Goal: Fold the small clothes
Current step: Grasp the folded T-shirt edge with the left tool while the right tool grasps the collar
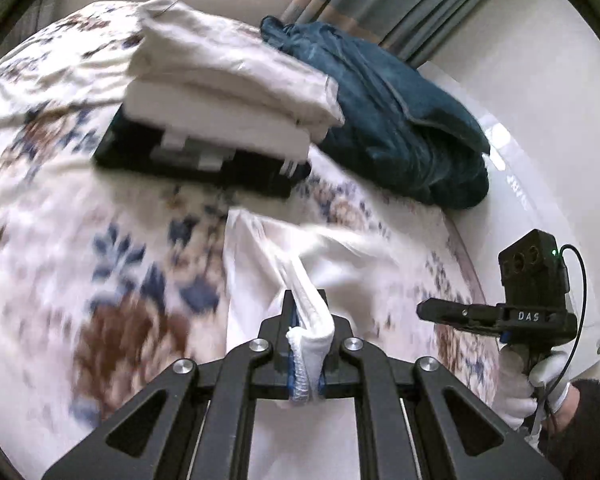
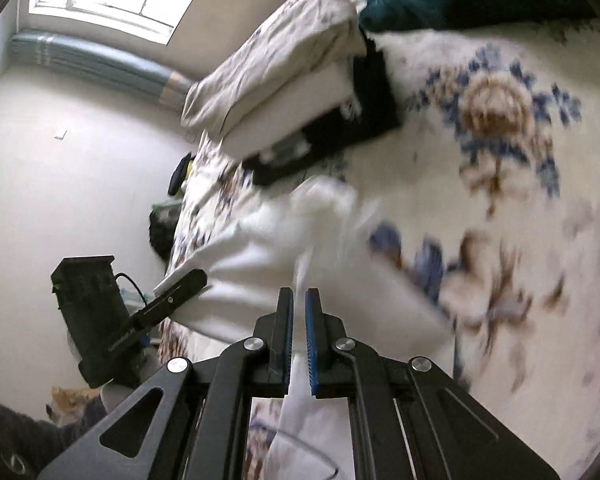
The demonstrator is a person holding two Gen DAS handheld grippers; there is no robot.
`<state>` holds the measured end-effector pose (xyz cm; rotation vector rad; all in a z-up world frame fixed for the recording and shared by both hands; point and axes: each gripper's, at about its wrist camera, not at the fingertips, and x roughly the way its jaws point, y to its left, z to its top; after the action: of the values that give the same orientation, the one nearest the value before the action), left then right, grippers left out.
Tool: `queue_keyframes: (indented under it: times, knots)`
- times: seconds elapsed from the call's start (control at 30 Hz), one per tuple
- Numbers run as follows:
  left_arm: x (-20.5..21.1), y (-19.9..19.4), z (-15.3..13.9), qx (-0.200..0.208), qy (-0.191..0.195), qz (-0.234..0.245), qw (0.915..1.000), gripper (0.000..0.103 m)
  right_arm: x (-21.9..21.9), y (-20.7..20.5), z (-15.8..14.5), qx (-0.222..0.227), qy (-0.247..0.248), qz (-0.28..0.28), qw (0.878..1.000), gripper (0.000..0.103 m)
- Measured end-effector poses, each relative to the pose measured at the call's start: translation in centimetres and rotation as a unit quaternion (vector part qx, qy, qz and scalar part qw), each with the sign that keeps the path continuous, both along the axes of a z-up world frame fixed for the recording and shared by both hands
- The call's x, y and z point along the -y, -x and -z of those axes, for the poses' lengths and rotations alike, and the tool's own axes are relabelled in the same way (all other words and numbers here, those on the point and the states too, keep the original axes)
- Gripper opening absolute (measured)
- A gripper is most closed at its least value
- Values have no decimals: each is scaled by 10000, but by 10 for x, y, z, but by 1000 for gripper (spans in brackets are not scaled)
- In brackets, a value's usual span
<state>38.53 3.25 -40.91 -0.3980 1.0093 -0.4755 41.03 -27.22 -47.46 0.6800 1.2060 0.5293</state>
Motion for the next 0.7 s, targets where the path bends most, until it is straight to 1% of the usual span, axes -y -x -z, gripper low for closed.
queue_keyframes:
  times: [0.1, 0.17, 0.2, 0.27, 0.3, 0.33, 0.37, 0.43, 0.5, 0.57, 0.6, 0.63, 0.67, 0.7]
  knots:
    - [-11, 19, 19, -279, -69, -197, 9994, 5, 2, 23, 21, -391, 121, 64, 9991, 6]
    - [-19, 13, 30, -353, -129, -367, 9986, 5, 2, 25, 31, -537, 362, 110, 9978, 7]
    - [-21, 2, 34, -385, -149, -420, 9983, 5, 1, 19, 35, -599, 675, 113, 9959, 7]
    - [-24, -18, 38, -389, -228, -500, 9977, 5, -4, 1, 36, -562, 992, 83, 9934, 7]
    - [-24, -28, 38, -374, -218, -483, 9979, 5, -7, -11, 37, -539, 1140, 91, 9920, 12]
    - [-22, -37, 35, -306, -260, -449, 9982, 5, -10, -25, 39, -575, 1267, 121, 9902, 23]
    - [-21, -40, 32, -230, -300, -380, 9986, 5, -17, -47, 40, -618, 1307, 92, 9894, 29]
    - [-17, -47, 25, -104, -362, -263, 9989, 5, -31, -77, 41, -582, 1433, -24, 9880, 63]
    - [-13, -50, 24, -61, -362, -195, 9991, 5, -55, -107, 42, -443, 1698, -298, 9840, 64]
    - [-10, -53, 27, -51, -459, -140, 9988, 5, -81, -124, 50, -486, 2069, -670, 9749, 64]
    - [-9, -54, 30, -64, -503, -109, 9987, 5, -97, -128, 55, -432, 2299, -927, 9678, 64]
    - [-8, -56, 33, -91, -536, -97, 9985, 5, -109, -130, 61, -413, 2423, -1181, 9621, 64]
    - [-8, -57, 36, -133, -529, -70, 9985, 5, -125, -129, 70, -428, 2664, -1489, 9513, 63]
    - [-9, -60, 41, -184, -503, -48, 9986, 5, -132, -127, 76, -411, 2912, -1621, 9419, 50]
